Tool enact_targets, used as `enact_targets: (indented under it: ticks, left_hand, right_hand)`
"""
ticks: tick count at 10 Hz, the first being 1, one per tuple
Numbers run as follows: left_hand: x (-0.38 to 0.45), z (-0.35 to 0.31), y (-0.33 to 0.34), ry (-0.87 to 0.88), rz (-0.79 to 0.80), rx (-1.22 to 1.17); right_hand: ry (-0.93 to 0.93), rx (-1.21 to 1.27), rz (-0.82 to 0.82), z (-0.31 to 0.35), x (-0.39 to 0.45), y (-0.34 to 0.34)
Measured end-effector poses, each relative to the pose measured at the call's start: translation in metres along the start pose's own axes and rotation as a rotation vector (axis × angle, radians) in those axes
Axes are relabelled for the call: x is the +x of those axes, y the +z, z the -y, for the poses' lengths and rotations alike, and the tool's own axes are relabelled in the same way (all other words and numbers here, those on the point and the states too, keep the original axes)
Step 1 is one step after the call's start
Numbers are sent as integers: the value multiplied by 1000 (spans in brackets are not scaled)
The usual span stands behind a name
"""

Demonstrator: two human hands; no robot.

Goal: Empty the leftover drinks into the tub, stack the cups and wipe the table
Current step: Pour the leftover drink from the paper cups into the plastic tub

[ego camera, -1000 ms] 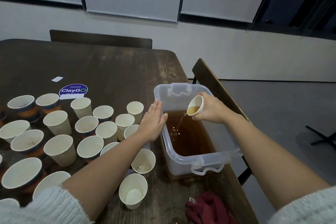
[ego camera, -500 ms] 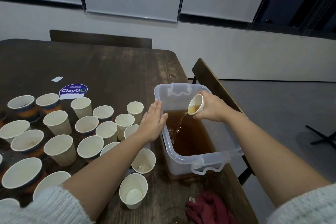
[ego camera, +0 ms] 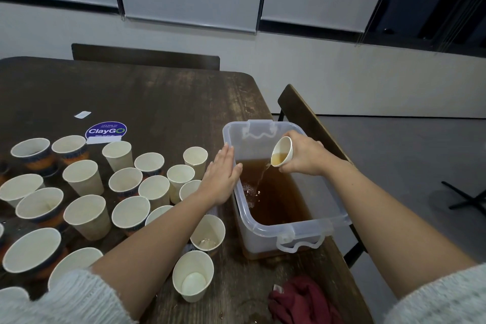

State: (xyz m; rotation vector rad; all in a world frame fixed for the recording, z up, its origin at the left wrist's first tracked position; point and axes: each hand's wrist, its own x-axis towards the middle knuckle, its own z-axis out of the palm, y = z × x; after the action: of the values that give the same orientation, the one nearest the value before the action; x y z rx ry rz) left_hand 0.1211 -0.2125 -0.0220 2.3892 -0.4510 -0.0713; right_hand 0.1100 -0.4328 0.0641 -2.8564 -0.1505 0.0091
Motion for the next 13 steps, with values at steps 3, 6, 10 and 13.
enact_targets:
  ticks: [3, 6, 10, 13]
  left_hand:
    - [0, -1, 0, -5, 1, 4]
    - [0, 0, 1, -2, -2, 1]
    - [1, 2, 1, 2, 1, 11]
    - [2, 2, 1, 2, 3, 13]
  right_hand:
    - [-15, -12, -1, 1, 1, -4]
    - [-29, -43, 1, 3, -1, -8]
    - [-44, -116, 17, 5, 1, -10]
    - [-72, -190, 10, 3, 7, -5]
